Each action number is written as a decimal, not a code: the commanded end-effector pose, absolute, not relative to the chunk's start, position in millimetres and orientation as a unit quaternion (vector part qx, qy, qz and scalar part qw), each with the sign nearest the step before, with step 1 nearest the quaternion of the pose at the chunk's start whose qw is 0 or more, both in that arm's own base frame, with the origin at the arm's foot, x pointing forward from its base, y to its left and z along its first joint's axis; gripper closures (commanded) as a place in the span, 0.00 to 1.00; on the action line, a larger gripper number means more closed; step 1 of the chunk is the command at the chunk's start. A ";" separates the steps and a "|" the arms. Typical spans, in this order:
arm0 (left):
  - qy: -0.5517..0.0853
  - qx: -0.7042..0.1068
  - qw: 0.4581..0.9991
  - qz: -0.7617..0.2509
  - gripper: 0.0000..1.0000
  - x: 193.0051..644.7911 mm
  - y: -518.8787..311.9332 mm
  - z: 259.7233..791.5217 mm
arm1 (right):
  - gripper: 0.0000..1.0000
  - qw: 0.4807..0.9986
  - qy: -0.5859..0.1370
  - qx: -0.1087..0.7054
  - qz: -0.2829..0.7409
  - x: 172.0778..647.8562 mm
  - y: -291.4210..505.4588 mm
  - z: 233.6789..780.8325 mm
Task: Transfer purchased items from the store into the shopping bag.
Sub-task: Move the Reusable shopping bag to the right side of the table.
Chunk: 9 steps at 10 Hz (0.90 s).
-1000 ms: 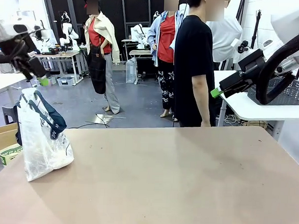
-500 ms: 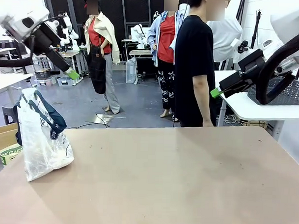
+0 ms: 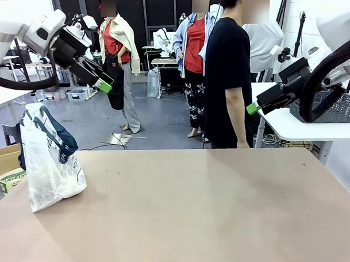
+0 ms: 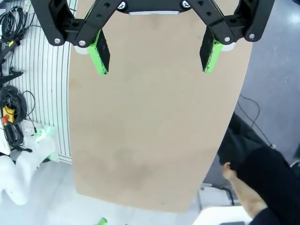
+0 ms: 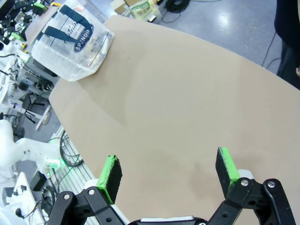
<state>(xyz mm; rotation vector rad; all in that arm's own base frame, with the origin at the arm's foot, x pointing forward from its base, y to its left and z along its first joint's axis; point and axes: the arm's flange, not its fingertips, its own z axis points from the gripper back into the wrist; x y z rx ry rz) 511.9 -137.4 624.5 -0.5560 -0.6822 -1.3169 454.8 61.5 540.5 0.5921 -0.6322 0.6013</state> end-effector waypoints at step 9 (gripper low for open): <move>-0.284 -0.255 0.693 -0.611 0.00 505.2 -148.7 597.3 | 0.00 0.864 -0.301 0.282 0.288 455.8 61.2 541.2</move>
